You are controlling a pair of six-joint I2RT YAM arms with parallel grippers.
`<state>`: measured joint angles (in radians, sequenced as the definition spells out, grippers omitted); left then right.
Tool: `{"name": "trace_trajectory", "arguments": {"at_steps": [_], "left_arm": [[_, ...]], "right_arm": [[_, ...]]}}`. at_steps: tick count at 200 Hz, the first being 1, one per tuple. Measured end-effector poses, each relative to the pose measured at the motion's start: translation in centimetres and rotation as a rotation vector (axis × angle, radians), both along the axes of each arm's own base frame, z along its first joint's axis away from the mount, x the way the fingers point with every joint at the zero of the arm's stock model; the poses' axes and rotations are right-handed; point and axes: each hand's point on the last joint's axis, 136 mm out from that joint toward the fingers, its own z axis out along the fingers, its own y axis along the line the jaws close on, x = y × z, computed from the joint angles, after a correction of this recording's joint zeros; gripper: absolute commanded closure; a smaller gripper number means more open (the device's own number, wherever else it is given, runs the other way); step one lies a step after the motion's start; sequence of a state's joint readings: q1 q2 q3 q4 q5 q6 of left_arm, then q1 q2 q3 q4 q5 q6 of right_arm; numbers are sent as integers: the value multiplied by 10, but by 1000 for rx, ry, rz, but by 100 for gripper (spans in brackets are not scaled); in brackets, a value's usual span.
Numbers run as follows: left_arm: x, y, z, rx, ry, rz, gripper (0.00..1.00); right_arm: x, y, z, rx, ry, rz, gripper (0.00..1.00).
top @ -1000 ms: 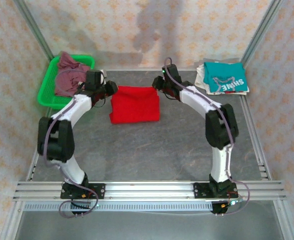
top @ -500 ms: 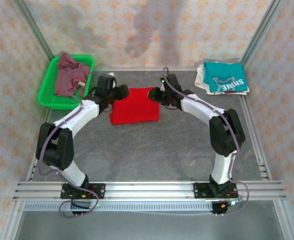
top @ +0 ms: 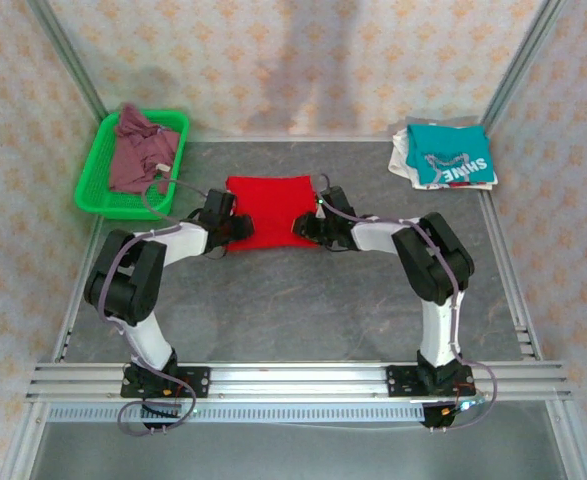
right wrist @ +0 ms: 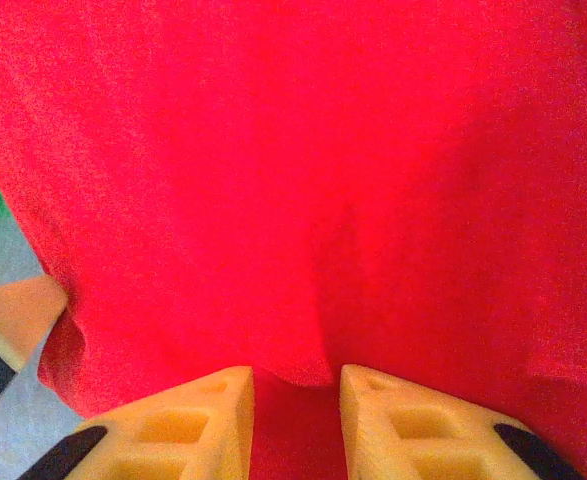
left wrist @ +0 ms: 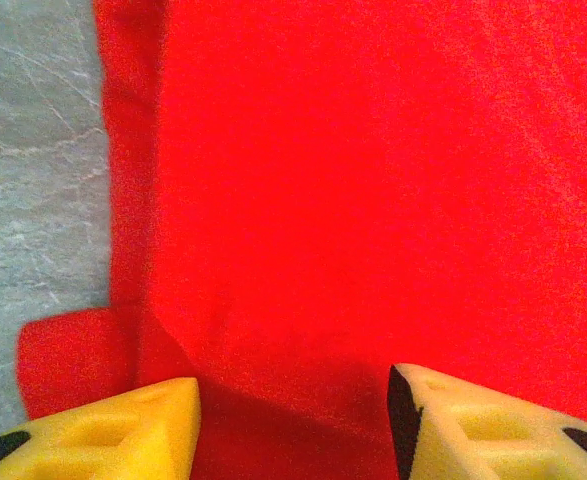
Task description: Fold and stack the t-shirts
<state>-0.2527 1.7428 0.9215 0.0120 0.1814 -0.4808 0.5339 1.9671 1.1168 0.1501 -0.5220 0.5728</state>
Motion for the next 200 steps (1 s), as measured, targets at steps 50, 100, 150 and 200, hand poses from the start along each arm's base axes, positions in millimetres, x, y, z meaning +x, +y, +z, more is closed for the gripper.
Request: {"name": "trace_trajectory", "arguments": {"at_steps": [50,100,150,200], "left_arm": [[33,4,52,-7,-95,25,47],[68,-2,48,4,-93,31,47],[38,5,-4,45,52,40,47],[31,8,-14,53,61,44,48]], "right_arm": [[14,-21,27,-30,-23,-63,51],[76,-47,66,-163,-106,-164,31],[78,-50,25,-276,-6,-134,28],[69,-42,-4,-332,64,-84,28]]}}
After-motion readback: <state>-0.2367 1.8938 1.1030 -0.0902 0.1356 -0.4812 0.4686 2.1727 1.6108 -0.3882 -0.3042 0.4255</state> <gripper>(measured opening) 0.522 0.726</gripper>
